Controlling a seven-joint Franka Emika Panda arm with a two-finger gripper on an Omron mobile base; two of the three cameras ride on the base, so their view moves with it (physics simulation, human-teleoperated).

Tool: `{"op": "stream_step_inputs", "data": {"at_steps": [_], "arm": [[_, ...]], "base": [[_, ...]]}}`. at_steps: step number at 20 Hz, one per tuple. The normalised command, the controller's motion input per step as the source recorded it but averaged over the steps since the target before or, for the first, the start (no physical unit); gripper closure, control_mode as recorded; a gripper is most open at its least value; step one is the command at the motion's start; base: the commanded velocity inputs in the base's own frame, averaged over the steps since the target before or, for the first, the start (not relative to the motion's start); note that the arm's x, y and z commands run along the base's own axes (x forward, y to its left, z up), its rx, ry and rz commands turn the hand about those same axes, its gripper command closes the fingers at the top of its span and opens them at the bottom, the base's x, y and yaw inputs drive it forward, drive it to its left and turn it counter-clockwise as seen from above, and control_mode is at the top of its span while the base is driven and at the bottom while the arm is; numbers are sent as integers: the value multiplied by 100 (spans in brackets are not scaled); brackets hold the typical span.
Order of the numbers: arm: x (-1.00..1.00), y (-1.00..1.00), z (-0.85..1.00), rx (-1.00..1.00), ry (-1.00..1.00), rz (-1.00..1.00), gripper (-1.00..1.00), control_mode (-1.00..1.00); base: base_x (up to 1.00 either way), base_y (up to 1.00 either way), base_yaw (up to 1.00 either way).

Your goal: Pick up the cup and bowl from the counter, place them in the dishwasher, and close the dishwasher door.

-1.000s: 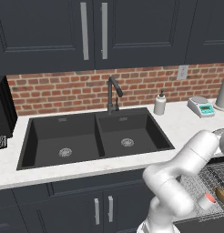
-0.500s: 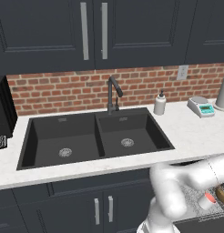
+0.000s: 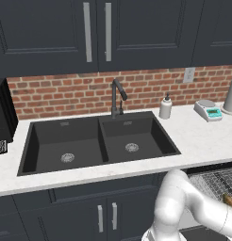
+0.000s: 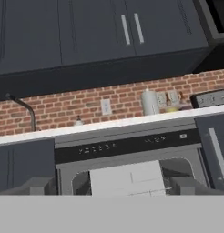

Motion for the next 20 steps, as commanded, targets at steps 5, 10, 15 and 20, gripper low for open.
{"op": "stream_step_inputs", "data": {"at_steps": [5, 10, 15, 20], "arm": [[-22, 0, -97, 1, -22, 21, -100, -100], [-7, 0, -82, 1, -7, 24, -100, -100], [0, 0, -89, 0, 0, 20, -100, -100], [6, 0, -99, 0, 1, 16, -100, -100]], "base": [[0, 0, 0], [0, 0, 0], [0, 0, 0], [0, 0, 0]]}}
